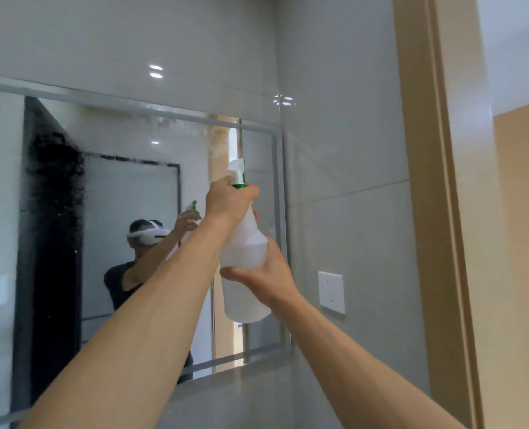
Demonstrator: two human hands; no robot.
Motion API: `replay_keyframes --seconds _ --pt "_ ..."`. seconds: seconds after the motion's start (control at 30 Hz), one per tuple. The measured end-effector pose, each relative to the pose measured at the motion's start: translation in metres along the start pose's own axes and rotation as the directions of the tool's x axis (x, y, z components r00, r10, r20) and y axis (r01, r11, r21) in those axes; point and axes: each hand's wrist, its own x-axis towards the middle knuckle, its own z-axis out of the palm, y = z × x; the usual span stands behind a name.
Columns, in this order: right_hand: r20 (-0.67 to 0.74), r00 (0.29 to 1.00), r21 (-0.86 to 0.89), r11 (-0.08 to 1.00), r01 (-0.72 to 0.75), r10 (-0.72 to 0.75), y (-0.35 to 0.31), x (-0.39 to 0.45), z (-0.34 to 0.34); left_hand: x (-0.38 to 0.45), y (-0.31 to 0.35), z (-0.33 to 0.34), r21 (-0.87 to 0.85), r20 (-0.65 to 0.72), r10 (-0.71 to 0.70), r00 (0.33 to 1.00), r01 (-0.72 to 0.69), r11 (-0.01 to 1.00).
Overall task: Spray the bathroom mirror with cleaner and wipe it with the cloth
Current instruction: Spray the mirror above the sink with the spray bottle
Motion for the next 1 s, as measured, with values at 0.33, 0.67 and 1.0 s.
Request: replay_keyframes --seconds 0.33,0.67,1.0 --pt "0.013 1.000 0.001 1.000 -0.015 0.015 0.005 -0.012 -0.005 -0.014 -0.001 0.008 0.020 -0.013 -0.021 1.000 0.021 1.000" --pt "0.130 0.990 0.087 0.995 0.046 -0.057 -0.019 -0.009 0.056 -0.031 0.008 -0.075 0.010 0.020 -0.002 1.000 0.002 1.000" --pt "0.421 0.890 0.255 0.965 0.068 -0.174 -0.081 -0.040 0.196 -0.064 0.023 -0.235 0.189 -0.364 0.062 0.929 0.009 0.982"
